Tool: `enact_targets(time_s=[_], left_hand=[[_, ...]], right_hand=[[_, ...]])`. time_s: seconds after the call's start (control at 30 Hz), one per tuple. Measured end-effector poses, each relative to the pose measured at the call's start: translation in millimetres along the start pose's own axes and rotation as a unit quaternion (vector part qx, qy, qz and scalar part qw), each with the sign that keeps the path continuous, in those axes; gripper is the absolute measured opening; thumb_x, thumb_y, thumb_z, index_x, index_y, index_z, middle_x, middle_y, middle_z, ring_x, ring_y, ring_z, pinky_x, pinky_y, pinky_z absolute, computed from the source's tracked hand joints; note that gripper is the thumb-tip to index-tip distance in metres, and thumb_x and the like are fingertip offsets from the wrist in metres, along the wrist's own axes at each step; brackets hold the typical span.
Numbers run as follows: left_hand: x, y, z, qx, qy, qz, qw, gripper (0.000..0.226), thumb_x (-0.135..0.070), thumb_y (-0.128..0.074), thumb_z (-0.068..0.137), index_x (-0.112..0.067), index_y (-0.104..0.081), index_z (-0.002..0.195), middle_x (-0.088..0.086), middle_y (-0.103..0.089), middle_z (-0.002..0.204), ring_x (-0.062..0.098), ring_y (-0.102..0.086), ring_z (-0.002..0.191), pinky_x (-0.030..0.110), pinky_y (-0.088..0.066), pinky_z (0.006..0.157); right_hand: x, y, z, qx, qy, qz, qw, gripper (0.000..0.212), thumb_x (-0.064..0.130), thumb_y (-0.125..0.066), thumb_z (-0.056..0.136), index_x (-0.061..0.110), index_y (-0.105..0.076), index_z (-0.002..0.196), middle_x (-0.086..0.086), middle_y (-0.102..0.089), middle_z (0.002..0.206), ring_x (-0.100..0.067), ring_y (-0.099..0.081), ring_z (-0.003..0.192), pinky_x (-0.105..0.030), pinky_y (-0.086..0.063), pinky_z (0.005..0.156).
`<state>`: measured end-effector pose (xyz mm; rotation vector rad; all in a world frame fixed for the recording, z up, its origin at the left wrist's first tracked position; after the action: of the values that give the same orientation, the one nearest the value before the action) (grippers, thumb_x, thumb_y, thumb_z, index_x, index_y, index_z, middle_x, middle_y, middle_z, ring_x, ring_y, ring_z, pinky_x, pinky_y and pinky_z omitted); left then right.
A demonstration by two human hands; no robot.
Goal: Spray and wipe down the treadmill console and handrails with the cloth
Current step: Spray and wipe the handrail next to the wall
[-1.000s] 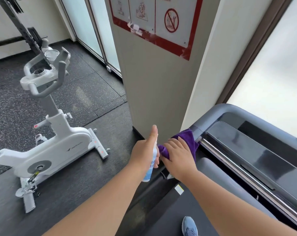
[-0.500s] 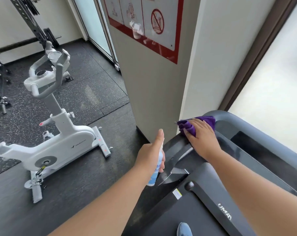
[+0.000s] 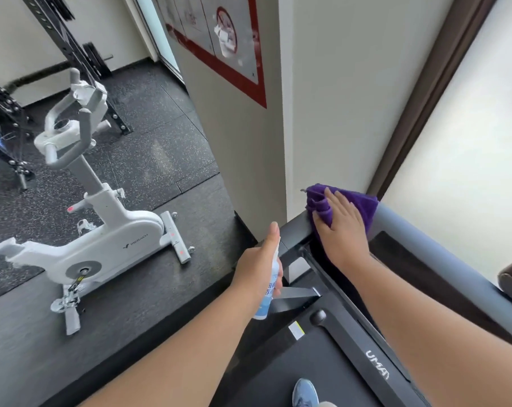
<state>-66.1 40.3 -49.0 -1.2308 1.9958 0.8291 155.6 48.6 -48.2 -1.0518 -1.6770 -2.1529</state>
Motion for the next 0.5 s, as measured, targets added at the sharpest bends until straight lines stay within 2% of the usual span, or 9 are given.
enact_targets(time_s=[0.17, 0.27, 0.37, 0.43, 0.5], left_hand=[[0, -7, 0, -0.009, -0.007, 0.005, 1.0, 0.087, -0.101, -0.044, 0.068, -0.018, -0.052, 0.044, 0.009, -0.058, 0.055, 0.023, -0.057, 0.044, 0.024, -0.051, 0.047], [1, -5, -3, -0.015, -0.005, 0.001, 1.0, 0.086, -0.101, -0.045, 0.068, -0.018, -0.052, 0.046, 0.008, -0.058, 0.055, 0.023, -0.057, 0.044, 0.024, -0.051, 0.045], [2, -2, -6, -0.016, -0.005, -0.007, 1.0, 0.087, -0.101, -0.045, 0.065, -0.016, -0.052, 0.048, 0.009, -0.057, 0.055, 0.023, -0.056, 0.044, 0.025, -0.052, 0.046], [4, 4, -7, -0.022, -0.004, -0.014, 1.0, 0.088, -0.102, -0.046, 0.063, -0.015, -0.052, 0.048, 0.01, -0.056, 0.054, 0.023, -0.055, 0.043, 0.024, -0.052, 0.045], [9, 12, -8, -0.032, -0.001, -0.021, 0.999, 0.09, -0.104, -0.045, 0.062, -0.016, -0.052, 0.047, 0.01, -0.055, 0.055, 0.022, -0.056, 0.043, 0.025, -0.052, 0.045]], right_hand=[[6, -12, -48, 0.003, -0.021, 0.055, 0.998, 0.058, 0.038, -0.048, 0.106, 0.028, -0.033, 0.161, 0.014, -0.026, 0.169, -0.006, -0.015, 0.157, -0.036, -0.014, 0.13], [-7, -5, -66, -0.054, -0.085, 0.04, 0.994, 0.052, 0.04, -0.041, 0.105, 0.026, -0.042, 0.155, 0.007, -0.043, 0.161, -0.018, -0.035, 0.151, -0.043, -0.027, 0.126], [-10, -3, -62, -0.075, -0.122, 0.028, 0.989, 0.036, 0.037, -0.039, 0.102, 0.017, -0.061, 0.122, -0.004, -0.066, 0.128, -0.029, -0.056, 0.123, -0.05, -0.044, 0.108], [-6, -1, -57, -0.098, -0.152, 0.059, 0.982, 0.026, 0.035, -0.041, 0.101, 0.018, -0.06, 0.097, -0.004, -0.068, 0.103, -0.03, -0.06, 0.103, -0.05, -0.048, 0.097], [3, -3, -60, -0.117, -0.169, 0.108, 0.973, 0.031, 0.039, -0.037, 0.099, 0.022, -0.055, 0.081, 0.002, -0.064, 0.086, -0.027, -0.06, 0.088, -0.047, -0.05, 0.087]])
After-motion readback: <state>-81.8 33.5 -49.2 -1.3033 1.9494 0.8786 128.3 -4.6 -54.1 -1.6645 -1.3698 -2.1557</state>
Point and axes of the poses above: each hand's wrist, its own z-axis towards the middle knuckle, its own y-axis out of the back of the hand, x = y × z, the point moved 8 cm from there along z, towards the middle knuckle
